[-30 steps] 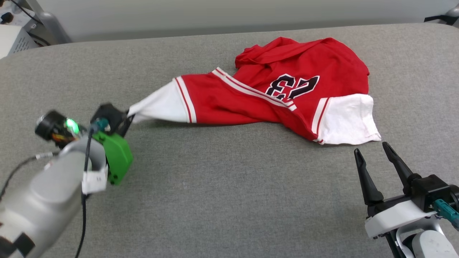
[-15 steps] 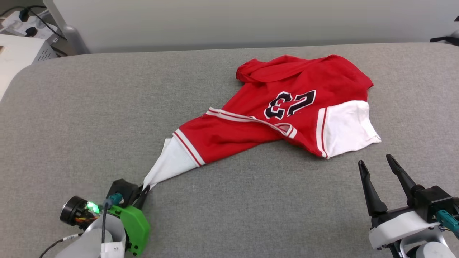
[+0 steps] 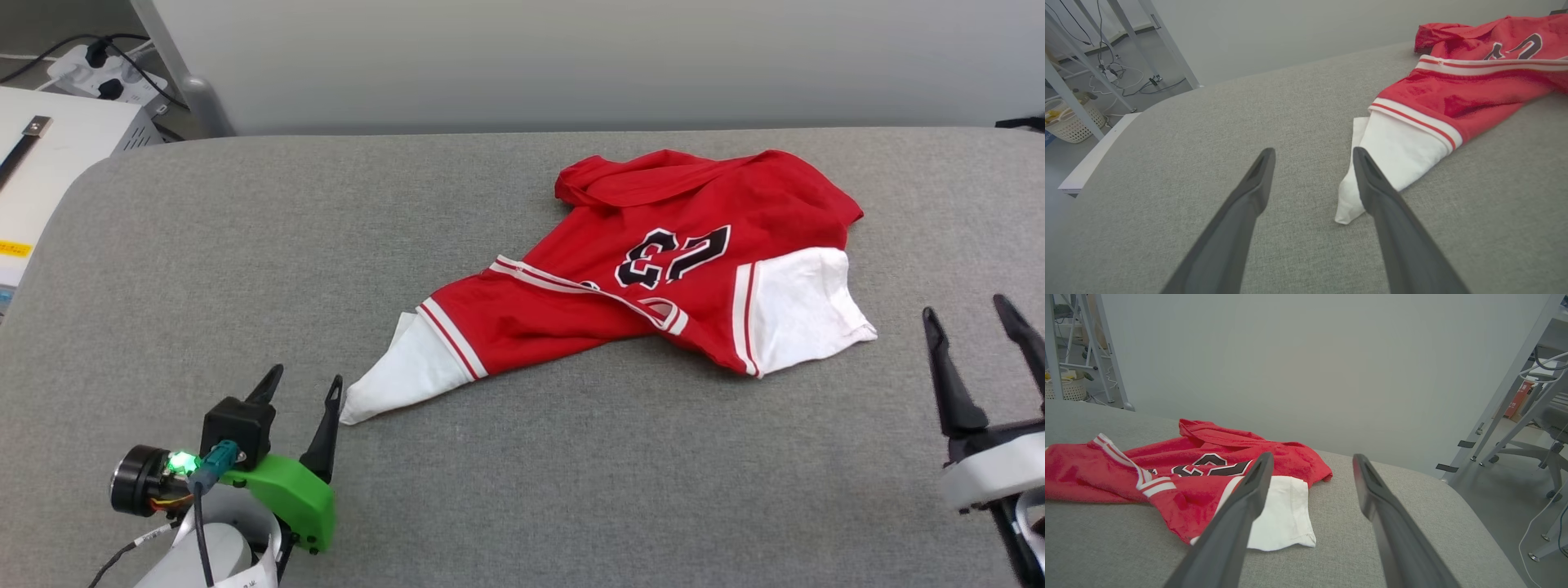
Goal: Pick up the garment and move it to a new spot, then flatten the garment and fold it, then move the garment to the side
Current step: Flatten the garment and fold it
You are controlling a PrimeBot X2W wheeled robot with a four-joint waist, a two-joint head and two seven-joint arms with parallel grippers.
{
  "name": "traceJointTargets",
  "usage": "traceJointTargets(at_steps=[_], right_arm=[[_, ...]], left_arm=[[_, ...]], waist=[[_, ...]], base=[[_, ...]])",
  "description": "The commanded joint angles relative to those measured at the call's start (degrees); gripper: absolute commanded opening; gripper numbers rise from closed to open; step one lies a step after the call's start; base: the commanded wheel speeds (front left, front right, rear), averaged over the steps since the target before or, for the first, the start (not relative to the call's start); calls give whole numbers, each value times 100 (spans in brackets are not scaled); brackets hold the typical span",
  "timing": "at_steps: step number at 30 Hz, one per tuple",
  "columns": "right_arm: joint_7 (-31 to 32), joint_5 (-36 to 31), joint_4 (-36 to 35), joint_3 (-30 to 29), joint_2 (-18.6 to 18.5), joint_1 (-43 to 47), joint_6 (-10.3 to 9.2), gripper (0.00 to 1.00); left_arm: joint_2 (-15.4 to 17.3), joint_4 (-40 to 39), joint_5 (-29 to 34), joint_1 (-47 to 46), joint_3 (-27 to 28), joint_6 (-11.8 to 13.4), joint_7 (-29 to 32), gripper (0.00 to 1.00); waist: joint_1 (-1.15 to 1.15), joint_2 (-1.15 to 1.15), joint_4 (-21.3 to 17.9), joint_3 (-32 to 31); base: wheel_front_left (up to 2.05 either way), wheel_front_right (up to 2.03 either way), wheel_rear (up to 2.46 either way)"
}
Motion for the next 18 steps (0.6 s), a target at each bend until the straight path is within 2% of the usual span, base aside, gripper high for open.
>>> traceJointTargets(at_steps=[1,4,8,13,18], right_arm=[[87,88,-50,-28,-161,-203,-4,100],[410,291,-71,46,-555,-508,-4,100],[1189,708,-90,349,-1181,-981,-4,100],[2635,1564,109,1108,-1991,-1604,-4,100],[4157,2532,387,1833,-2508,-2091,-4,100]], left_arm=[[-7,-219,170,184,184,114,-23,100],[-59,-677,472,416,558,278,-23,100],[-212,-1125,840,617,973,411,-23,100],[-504,-1469,1249,738,1438,515,-24,100],[-823,-1704,1586,814,1802,517,-24,100]], waist=[[0,0,50,-9],[0,0,106,21],[0,0,186,119],[0,0,298,299],[0,0,417,543]], base=[[0,0,0],[0,0,0],[0,0,0],[0,0,0],[0,0,0]])
